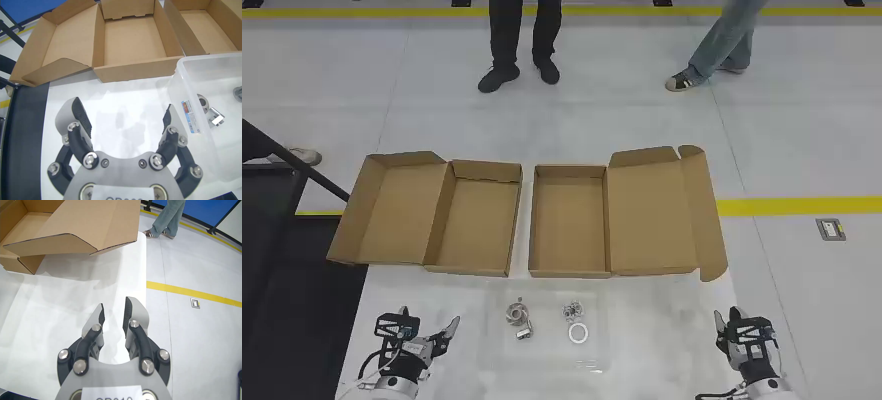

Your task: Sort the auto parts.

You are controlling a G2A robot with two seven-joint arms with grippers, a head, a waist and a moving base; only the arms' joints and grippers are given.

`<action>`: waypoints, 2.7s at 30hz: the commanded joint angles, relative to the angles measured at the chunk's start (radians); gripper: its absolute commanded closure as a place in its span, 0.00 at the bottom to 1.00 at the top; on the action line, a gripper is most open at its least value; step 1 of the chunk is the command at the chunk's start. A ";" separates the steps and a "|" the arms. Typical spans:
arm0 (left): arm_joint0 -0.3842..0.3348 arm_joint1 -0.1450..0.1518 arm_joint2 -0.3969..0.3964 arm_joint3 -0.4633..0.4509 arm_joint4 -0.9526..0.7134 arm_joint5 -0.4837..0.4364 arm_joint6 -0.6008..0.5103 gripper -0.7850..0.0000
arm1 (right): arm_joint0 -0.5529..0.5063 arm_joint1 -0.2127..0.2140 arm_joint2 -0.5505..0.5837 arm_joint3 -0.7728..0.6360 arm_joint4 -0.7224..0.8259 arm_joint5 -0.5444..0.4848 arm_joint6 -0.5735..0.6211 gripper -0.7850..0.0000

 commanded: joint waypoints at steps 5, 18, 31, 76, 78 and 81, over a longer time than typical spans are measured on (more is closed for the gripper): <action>0.000 0.000 0.000 0.000 0.000 0.000 0.000 0.00 | 0.000 0.000 0.000 0.000 0.000 0.000 0.000 0.67; 0.037 0.010 -0.108 -0.002 -0.123 -0.245 0.137 0.00 | -0.026 0.012 0.002 -0.119 0.017 -0.328 -0.095 0.00; 0.047 0.012 -0.133 -0.007 -0.128 -0.286 0.163 0.00 | -0.024 0.018 -0.019 -0.172 -0.023 -0.426 -0.056 0.00; 0.078 0.005 -0.126 -0.051 -0.121 -0.295 0.142 0.00 | 0.681 -0.086 -0.707 0.052 -0.076 -0.503 0.770 0.00; 0.080 0.005 -0.126 -0.052 -0.122 -0.296 0.143 0.00 | 0.707 -0.094 -0.720 0.080 -0.053 -0.495 0.789 0.00; 0.082 0.003 -0.124 -0.053 -0.116 -0.283 0.147 0.00 | 0.743 -0.104 -0.735 0.122 -0.012 -0.492 0.829 0.00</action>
